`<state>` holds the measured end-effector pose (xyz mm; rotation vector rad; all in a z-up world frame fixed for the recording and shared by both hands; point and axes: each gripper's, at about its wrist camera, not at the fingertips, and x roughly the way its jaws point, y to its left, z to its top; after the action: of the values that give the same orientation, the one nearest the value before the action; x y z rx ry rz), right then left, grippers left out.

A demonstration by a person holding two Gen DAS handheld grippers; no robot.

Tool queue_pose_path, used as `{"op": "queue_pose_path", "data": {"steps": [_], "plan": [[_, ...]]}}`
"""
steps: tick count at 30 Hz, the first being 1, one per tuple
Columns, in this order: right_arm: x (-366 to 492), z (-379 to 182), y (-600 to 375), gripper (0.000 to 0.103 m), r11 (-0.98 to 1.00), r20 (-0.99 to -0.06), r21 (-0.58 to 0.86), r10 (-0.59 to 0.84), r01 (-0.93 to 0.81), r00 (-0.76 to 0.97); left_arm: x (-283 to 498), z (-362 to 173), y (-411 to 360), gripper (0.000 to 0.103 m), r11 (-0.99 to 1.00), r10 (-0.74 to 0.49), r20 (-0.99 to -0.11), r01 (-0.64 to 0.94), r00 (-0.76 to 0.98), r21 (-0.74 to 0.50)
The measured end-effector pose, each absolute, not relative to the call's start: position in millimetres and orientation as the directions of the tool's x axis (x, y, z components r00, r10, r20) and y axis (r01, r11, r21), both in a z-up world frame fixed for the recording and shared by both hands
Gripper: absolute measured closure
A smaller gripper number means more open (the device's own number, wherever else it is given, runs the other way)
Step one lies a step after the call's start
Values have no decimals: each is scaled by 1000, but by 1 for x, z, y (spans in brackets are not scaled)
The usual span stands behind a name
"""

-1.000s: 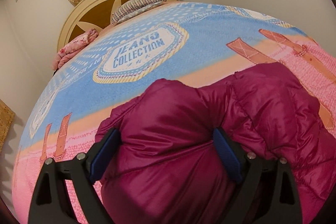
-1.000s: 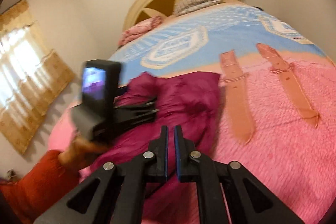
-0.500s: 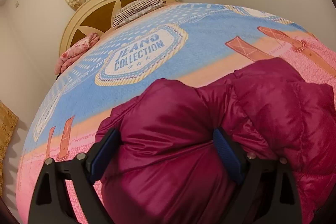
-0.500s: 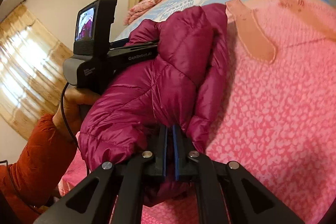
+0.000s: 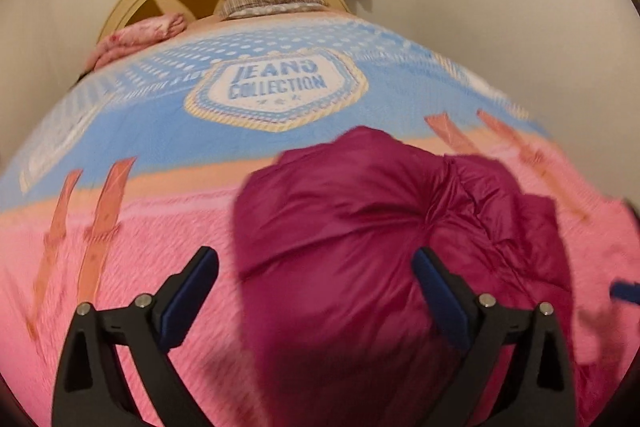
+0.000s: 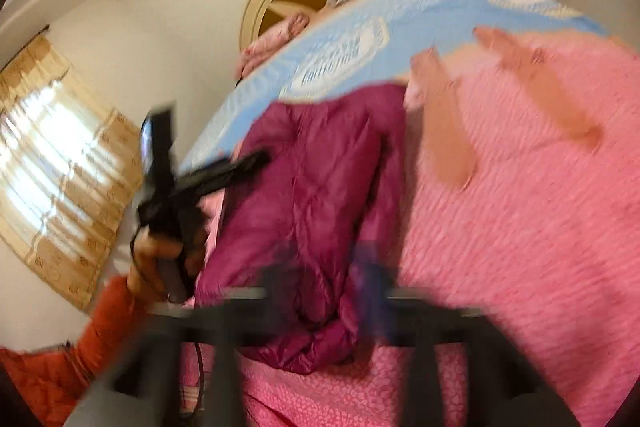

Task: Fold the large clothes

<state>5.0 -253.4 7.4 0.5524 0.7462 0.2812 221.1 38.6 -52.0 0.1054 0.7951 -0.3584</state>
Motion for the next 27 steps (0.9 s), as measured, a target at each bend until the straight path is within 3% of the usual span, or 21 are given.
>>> {"op": "queue_pose_path", "data": {"steps": [2, 9, 19, 27], "plan": [[8, 12, -263, 11, 809, -539, 585, 437, -53, 720, 216, -46, 63, 0, 941, -300, -696, 322, 652, -104], [46, 2, -249, 11, 862, -601, 507, 375, -27, 706, 217, -50, 114, 0, 957, -288, -697, 170, 657, -235], [39, -8, -235, 11, 871, -619, 491, 357, -11, 700, 205, -45, 95, 0, 986, -132, -680, 164, 721, -17], [58, 0, -244, 11, 875, -607, 484, 323, 15, 726, 206, -52, 95, 0, 984, -159, -718, 170, 677, -57]]}}
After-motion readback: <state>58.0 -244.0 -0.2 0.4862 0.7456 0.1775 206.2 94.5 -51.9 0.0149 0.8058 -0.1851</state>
